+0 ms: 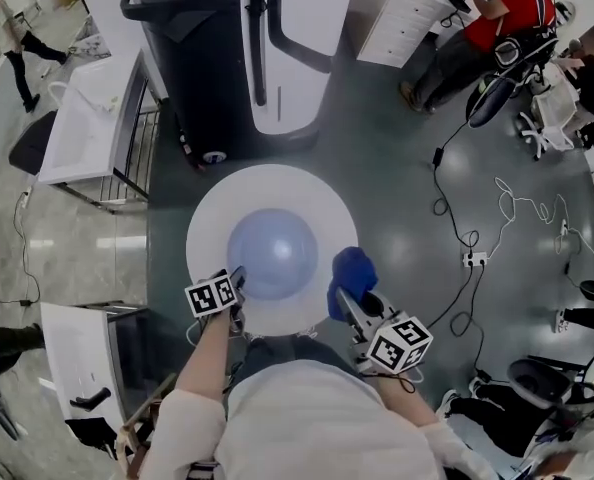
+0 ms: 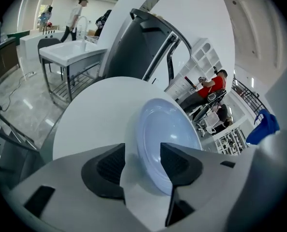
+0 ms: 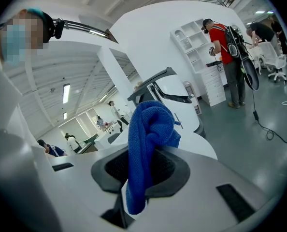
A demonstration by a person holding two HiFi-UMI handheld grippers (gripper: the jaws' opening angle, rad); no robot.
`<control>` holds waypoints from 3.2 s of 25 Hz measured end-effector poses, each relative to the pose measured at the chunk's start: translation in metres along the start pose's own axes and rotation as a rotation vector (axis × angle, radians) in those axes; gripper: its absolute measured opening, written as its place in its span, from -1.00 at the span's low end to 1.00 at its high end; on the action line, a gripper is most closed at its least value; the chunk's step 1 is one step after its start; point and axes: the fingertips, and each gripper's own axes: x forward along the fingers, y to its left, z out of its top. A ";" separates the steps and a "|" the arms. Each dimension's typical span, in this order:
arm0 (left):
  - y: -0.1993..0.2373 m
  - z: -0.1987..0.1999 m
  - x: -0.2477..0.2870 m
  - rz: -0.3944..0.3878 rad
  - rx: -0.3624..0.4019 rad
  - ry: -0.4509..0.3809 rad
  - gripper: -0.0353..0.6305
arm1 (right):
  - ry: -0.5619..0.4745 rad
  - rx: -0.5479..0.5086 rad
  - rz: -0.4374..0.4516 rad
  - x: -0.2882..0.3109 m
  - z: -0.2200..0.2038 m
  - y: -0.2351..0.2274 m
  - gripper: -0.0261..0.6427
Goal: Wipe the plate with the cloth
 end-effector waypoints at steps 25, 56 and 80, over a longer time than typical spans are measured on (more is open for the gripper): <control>0.003 -0.013 0.020 0.048 -0.027 0.083 -0.65 | -0.005 0.016 -0.041 -0.013 0.001 -0.018 -0.66; -0.043 0.021 -0.042 -0.127 -0.194 -0.113 -0.76 | -0.041 -0.043 0.064 0.006 0.023 0.004 -0.66; -0.137 0.061 -0.169 -0.233 -0.024 -0.380 -0.76 | -0.093 -0.172 0.165 0.018 0.059 0.044 -0.66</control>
